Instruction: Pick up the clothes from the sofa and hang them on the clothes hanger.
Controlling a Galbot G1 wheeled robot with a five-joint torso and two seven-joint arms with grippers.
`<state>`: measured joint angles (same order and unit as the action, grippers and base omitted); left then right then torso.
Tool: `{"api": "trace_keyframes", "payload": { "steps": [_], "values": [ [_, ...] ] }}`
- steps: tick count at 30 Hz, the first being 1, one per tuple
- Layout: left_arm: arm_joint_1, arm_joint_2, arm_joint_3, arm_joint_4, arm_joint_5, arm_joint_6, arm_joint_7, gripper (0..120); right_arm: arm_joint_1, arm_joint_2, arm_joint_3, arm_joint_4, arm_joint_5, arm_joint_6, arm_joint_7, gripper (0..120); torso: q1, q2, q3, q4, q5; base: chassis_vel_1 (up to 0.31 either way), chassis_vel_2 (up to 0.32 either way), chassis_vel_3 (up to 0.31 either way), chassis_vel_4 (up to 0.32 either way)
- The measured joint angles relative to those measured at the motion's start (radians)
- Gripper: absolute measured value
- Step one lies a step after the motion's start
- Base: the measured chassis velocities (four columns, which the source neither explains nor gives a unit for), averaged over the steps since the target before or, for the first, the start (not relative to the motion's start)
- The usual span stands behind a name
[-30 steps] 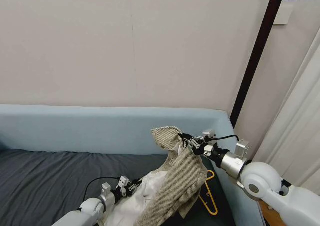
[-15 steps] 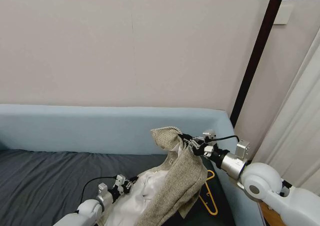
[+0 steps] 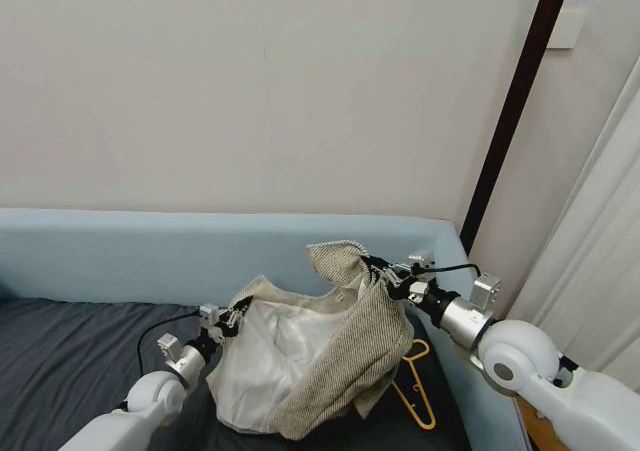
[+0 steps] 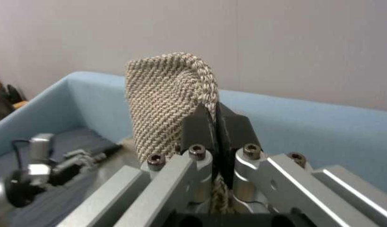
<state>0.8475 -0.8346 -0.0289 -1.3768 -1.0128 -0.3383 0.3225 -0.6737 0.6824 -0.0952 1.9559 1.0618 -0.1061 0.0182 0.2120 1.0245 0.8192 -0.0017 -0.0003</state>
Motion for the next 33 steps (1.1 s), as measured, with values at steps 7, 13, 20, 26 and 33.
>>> {"api": "trace_keyframes", "payload": {
  "steps": [7, 13, 20, 26, 33],
  "values": [
    [0.01, 0.083, -0.079, -0.151, -0.033, 0.002, -0.091, 0, 0.027, 0.047, 0.005, -0.047, -0.037, 0.021, 0.078, 0, 0.0, 0.0, 0.0, 0.0, -0.0001, 0.0, 0.0, 0.0, 0.0],
    [0.082, 0.166, -0.182, -0.358, -0.046, 0.01, -0.18, 0, -0.026, 0.052, 0.026, -0.032, -0.09, 0.039, 0.179, 0, 0.0, 0.0, 0.0, 0.0, 0.0, 0.0, 0.0, 0.0, 0.0],
    [0.19, 0.181, -0.234, -0.496, 0.006, 0.006, -0.214, 0, -0.261, 0.035, 0.119, 0.016, -0.168, 0.044, 0.242, 0, 0.0, 0.0, 0.0, -0.0008, -0.0003, 0.0, 0.0, 0.0, 0.0],
    [0.39, 0.125, -0.315, -0.507, 0.103, -0.013, -0.226, 0, -0.327, 0.107, 0.08, -0.047, -0.2, 0.035, 0.28, 0, 0.0, 0.0, 0.0, 0.0014, -0.0001, 0.0, 0.0, 0.0, 0.0],
    [0.461, 0.044, -0.335, -0.434, 0.192, -0.037, -0.245, 0, -0.297, 0.203, 0.009, -0.141, -0.2, 0.014, 0.337, 0, 0.0, 0.0, 0.0, -0.0001, 0.0003, 0.0, 0.0, 0.0, 0.0]
  ]
}}
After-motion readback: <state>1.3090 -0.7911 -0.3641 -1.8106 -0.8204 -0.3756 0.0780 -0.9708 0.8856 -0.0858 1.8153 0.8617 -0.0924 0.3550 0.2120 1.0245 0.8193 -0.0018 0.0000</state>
